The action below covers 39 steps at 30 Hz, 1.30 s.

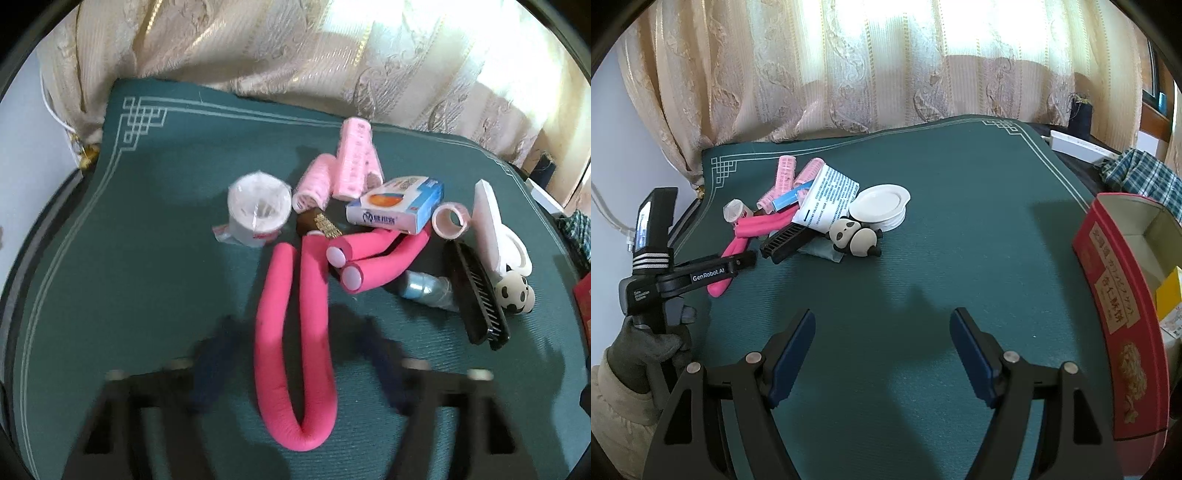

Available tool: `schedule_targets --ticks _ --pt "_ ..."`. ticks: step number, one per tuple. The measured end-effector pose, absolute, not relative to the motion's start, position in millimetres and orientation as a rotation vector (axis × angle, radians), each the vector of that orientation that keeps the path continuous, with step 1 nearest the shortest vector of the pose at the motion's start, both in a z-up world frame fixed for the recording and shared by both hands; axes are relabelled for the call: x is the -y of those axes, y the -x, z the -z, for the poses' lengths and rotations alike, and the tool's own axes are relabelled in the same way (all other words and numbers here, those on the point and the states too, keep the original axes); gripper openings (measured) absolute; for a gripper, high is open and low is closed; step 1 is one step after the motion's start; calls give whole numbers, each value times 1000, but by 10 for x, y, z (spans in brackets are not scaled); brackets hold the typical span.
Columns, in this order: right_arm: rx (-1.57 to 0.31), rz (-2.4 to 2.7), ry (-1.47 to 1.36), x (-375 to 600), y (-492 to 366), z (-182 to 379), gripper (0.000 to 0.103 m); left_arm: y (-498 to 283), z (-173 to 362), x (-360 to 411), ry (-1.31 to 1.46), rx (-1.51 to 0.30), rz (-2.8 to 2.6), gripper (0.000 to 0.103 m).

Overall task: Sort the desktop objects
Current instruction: 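Return to the pile and grasp the pink foam curler with the left gripper, then grasp the white saucer with the right gripper while the left holds the curler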

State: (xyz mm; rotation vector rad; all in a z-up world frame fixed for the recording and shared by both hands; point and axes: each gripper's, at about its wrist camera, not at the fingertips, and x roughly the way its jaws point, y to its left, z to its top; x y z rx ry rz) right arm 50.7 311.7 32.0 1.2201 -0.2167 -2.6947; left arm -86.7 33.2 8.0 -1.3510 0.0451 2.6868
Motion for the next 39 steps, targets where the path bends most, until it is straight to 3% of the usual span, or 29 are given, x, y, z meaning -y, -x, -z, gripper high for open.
schedule_targets --ticks 1,16,39 --pt "219 2687 -1225 -3105 -492 -316 79 861 -89 -315 1345 -39 -2690 38" --pt "240 2645 -1312 -3029 -17 -270 79 565 -380 -106 1148 164 -2689 37" --pt "174 2694 -1441 -2652 964 -157 81 480 -354 -214 1153 186 -2622 38"
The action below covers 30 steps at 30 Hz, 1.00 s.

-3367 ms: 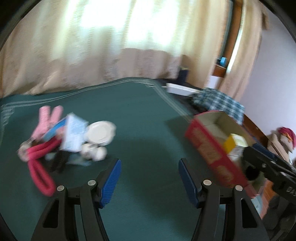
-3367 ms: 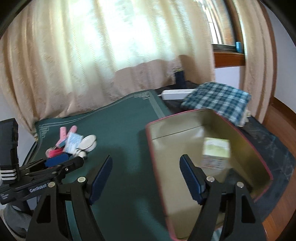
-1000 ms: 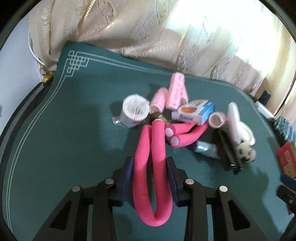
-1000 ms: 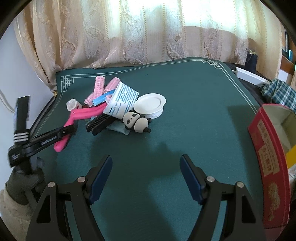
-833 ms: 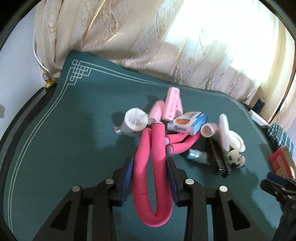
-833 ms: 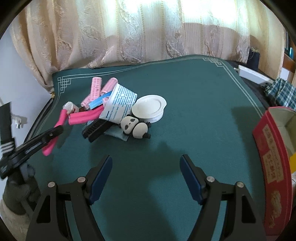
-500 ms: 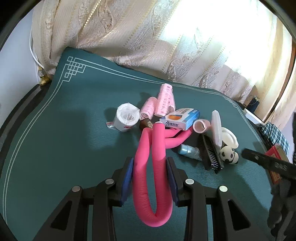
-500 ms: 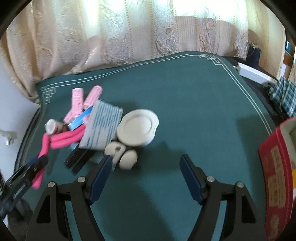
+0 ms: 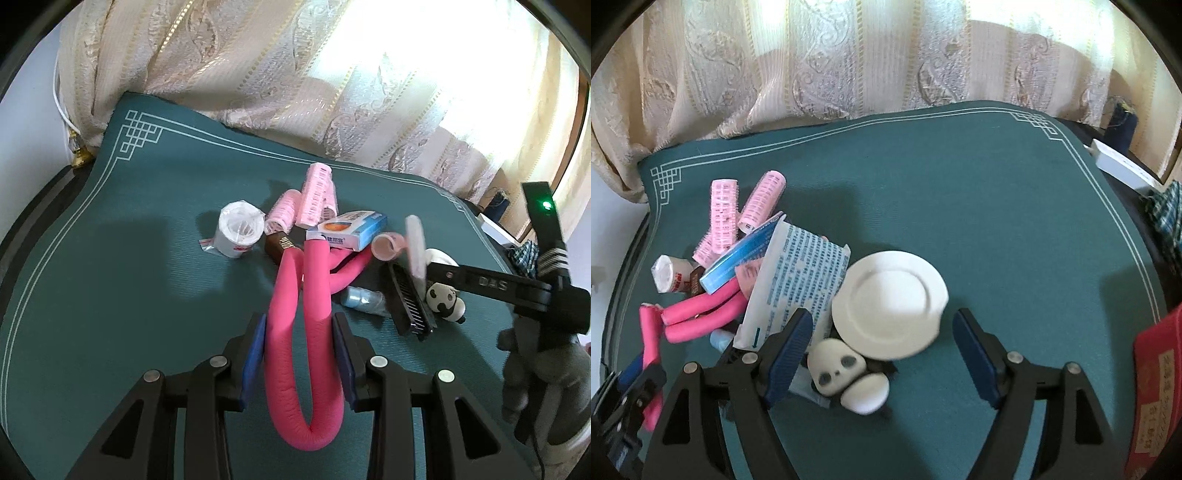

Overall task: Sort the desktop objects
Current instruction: 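Grasp the white saucer with the right gripper while the left holds the curler, then carry the curler and saucer to the red box and release both inside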

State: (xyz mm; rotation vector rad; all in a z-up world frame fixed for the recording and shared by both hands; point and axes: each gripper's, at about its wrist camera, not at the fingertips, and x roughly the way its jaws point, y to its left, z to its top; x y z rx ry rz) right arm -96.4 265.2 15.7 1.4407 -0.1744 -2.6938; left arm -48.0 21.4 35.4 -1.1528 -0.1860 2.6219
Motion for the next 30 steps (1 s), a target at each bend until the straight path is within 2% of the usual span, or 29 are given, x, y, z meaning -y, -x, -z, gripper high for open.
schedule_targets --ticks 12,13,14,15,30 --pt "172 2720 -1485 -2762 1102 -17 81 476 -343 -233 1157 182 -2611 38" --pt "164 2719 -1484 -2761 1099 -19 78 474 -344 -233 1156 179 -2610 38" --pt "162 2718 -1479 -2749 1076 -24 69 468 -348 -238 1153 177 -2610 38" --pt "151 2717 -1470 -2743 1056 -35 65 459 -355 -244 1148 175 -2608 38" --pt "221 2777 -1311 -2981 344 -300 65 231 -506 -467 1044 106 -2559 38"
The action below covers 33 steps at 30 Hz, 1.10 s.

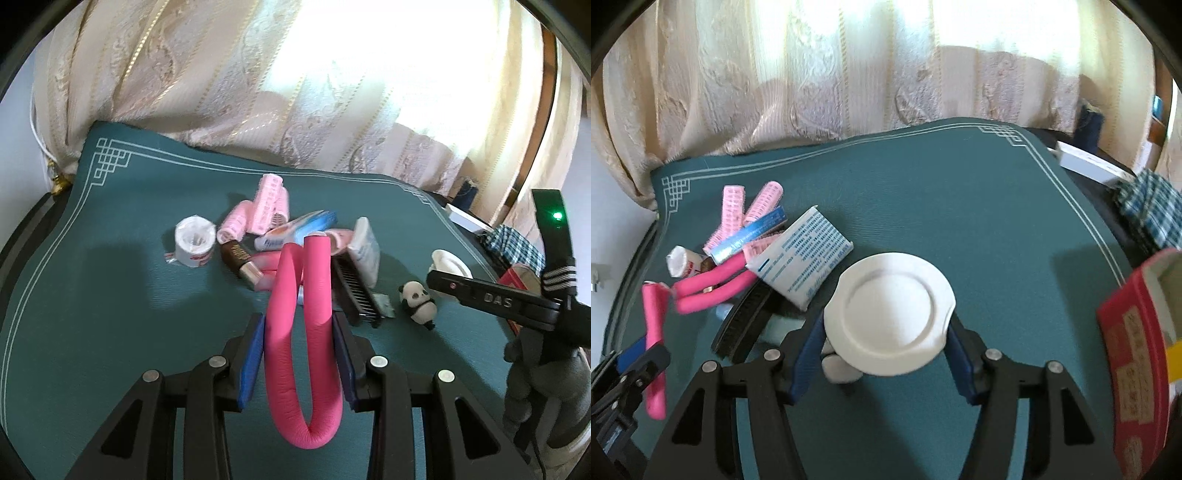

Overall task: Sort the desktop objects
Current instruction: 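Carry the curler and saucer to the red box and release both inside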

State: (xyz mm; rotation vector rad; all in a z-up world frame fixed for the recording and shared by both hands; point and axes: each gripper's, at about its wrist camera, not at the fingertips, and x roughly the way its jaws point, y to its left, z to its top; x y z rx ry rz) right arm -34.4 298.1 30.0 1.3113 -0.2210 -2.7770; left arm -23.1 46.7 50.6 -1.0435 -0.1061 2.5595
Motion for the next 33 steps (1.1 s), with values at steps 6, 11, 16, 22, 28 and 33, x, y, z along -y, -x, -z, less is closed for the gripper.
schedule_targets --ticks 6,11,16,22,28,33 --pt "289 2800 -1262 -3198 43 -424 65 137 -535 -591 1039 105 -2527 38" --pt "338 2833 -1209 -3411 -197 -554 65 35 -616 -763 1027 99 -2485 38" --pt "348 2890 -1145 -3622 -453 -684 65 -112 -730 -1077 1003 74 -2417 38" --pt "408 2978 -1102 -4065 -781 -767 65 -286 -836 -1613 976 -13 -2333 38" --pt "498 3065 -1085 -4619 -1036 -797 65 -442 -907 -2151 960 -97 -2259 38" --pt "571 3107 -1098 -5030 -1212 -771 65 -573 -965 -2598 943 -158 -2198 38"
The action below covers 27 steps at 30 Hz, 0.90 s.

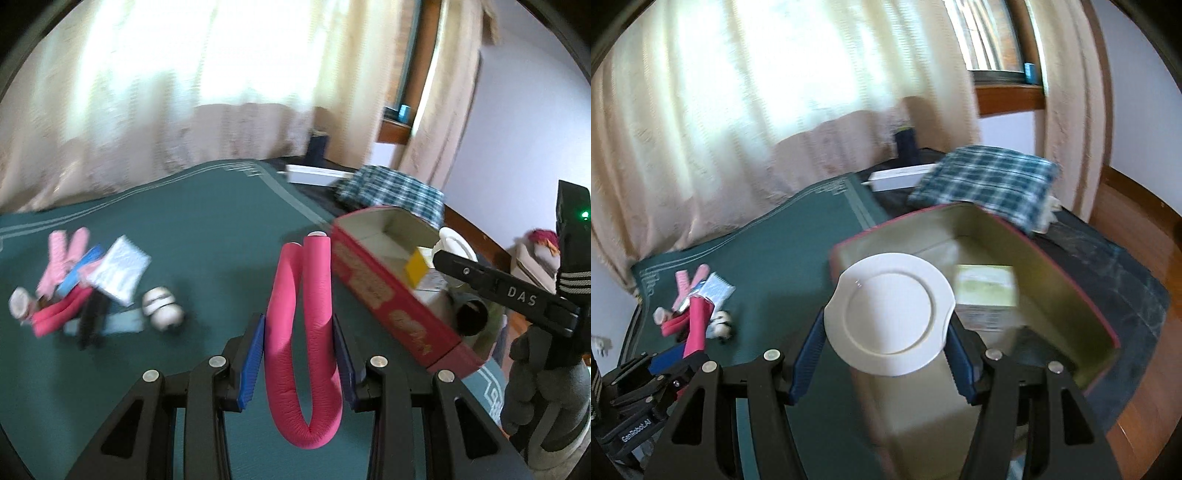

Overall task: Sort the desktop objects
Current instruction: 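Carry the curler and saucer to the red box and release both inside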

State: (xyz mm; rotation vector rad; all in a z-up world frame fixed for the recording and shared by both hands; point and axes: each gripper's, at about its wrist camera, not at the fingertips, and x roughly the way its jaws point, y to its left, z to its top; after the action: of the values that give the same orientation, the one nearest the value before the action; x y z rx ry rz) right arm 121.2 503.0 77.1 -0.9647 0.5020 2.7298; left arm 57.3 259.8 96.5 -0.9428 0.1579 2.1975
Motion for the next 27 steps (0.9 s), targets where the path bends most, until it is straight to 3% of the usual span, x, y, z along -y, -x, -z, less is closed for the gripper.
schedule_targets --ticks 19,21,23,27 --pt "-544 -2647 945 -5722 -1433 -677 65 -591 -1105 -3834 898 -222 -2043 38" --pt "-553 -2638 938 -5757 -1425 -672 66 -546 -1104 -3896 902 -194 -2035 52" --pt "-565 -2631 929 -5788 -1427 -671 79 -504 -1085 -3950 912 -172 -2023 71" --pt "-585 -2612 909 -5848 -1460 -661 80 -476 -1055 -3950 909 -176 -2039 74"
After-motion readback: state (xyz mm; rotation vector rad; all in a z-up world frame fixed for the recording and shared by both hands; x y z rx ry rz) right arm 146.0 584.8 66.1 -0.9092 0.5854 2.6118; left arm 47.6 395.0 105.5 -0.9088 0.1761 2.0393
